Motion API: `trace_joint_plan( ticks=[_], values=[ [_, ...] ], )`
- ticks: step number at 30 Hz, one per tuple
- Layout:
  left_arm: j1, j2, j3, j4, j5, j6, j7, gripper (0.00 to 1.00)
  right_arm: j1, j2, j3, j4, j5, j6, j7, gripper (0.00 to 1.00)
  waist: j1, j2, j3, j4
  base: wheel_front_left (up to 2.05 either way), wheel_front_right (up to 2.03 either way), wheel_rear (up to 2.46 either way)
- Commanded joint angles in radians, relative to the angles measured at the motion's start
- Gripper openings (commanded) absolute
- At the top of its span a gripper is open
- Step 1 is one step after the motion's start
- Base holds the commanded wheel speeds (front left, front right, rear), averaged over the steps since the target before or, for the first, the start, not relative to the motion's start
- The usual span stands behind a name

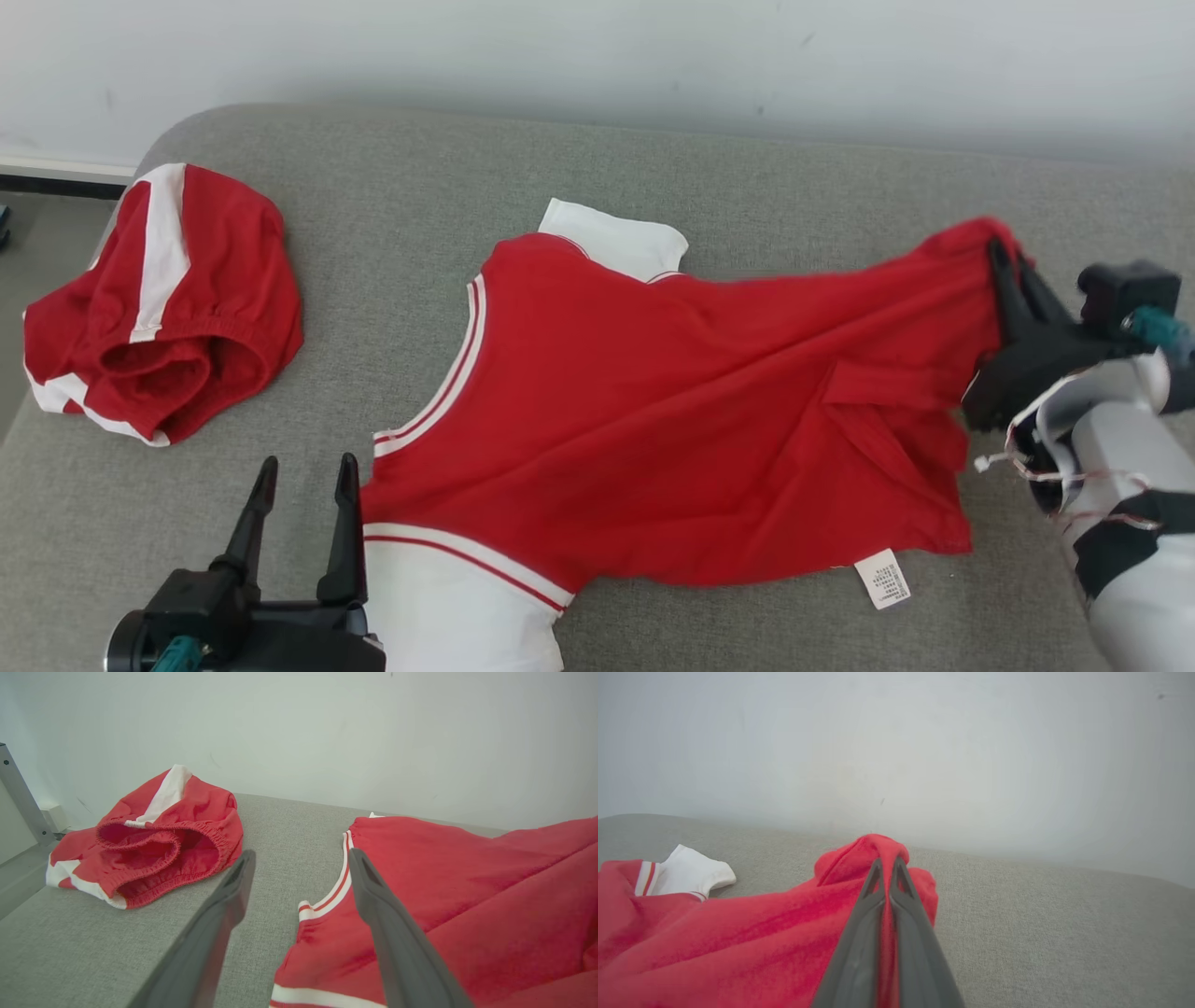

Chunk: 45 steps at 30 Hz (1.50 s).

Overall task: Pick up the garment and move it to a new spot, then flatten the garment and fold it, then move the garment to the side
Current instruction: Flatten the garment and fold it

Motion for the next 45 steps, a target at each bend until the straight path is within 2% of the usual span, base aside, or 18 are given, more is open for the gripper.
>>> trace_joint_plan(
  ticks=[1, 7, 13, 14, 15, 16, 22, 26, 36, 45],
  values=[
    [-0.005, -0.003, -0.003, 0.004, -0.003, 0.001, -0.003, 1.00, -0.023, -0.009, 0.002, 0.004, 0.010, 0.001, 0.001, 0.00, -0.0001, -0.0001, -0.003, 0.004, 0.00, 0.00, 0.00],
    [0.003, -0.002, -0.016, 0.009, -0.010, 0.001, -0.003, 1.00, -0.117, -0.022, 0.020, 0.042, -0.013, 0.001, -0.008, 0.00, -0.0001, -0.0001, -0.009, 0.022, 0.00, 0.00, 0.00],
    [0.002, -0.001, -0.018, 0.014, -0.011, 0.001, -0.003, 1.00, -0.197, 0.001, 0.031, 0.098, -0.046, 0.001, -0.026, 0.00, -0.0001, -0.0001, -0.007, 0.033, 0.00, 0.00, 0.00],
    [0.000, -0.002, -0.020, 0.015, -0.011, 0.001, -0.003, 1.00, -0.208, 0.001, 0.033, 0.121, -0.057, 0.001, -0.024, 0.35, -0.0001, -0.0001, -0.005, 0.035, 0.00, 0.00, 0.00],
    [-0.002, -0.003, -0.022, 0.017, -0.011, 0.001, -0.003, 1.00, -0.218, 0.000, 0.031, 0.147, -0.066, 0.001, -0.018, 0.84, -0.0001, -0.0001, -0.005, 0.037, 0.00, 0.00, 0.00],
    [-0.004, -0.004, -0.026, 0.019, -0.010, 0.001, -0.003, 1.00, -0.228, 0.001, 0.030, 0.173, -0.076, 0.001, -0.009, 1.00, -0.0001, -0.0001, -0.006, 0.040, 0.00, 0.00, 0.00],
    [0.015, -0.007, -0.020, 0.024, -0.007, 0.001, -0.003, 1.00, -0.234, 0.015, 0.034, 0.240, -0.077, 0.001, -0.042, 1.00, -0.0001, -0.0001, -0.034, 0.032, 0.00, 0.00, 0.00],
    [0.035, -0.004, -0.006, 0.009, 0.005, 0.001, -0.003, 1.00, -0.186, 0.008, 0.034, 0.186, -0.049, 0.001, -0.054, 1.00, -0.0001, -0.0001, -0.059, 0.010, 0.00, 0.00, 0.00],
    [0.083, 0.006, 0.033, -0.023, 0.025, 0.001, -0.003, 1.00, 0.121, -0.025, -0.047, -0.219, -0.027, 0.001, -0.055, 1.00, -0.0001, -0.0001, -0.098, -0.064, 0.00, 0.00, 0.00],
    [0.098, 0.008, 0.048, -0.042, 0.034, 0.001, -0.003, 1.00, 0.452, 0.046, -0.170, -0.504, -0.070, 0.001, -0.054, 1.00, -0.0001, -0.0001, -0.113, -0.109, 0.00, 0.00, 0.00]
  ],
)
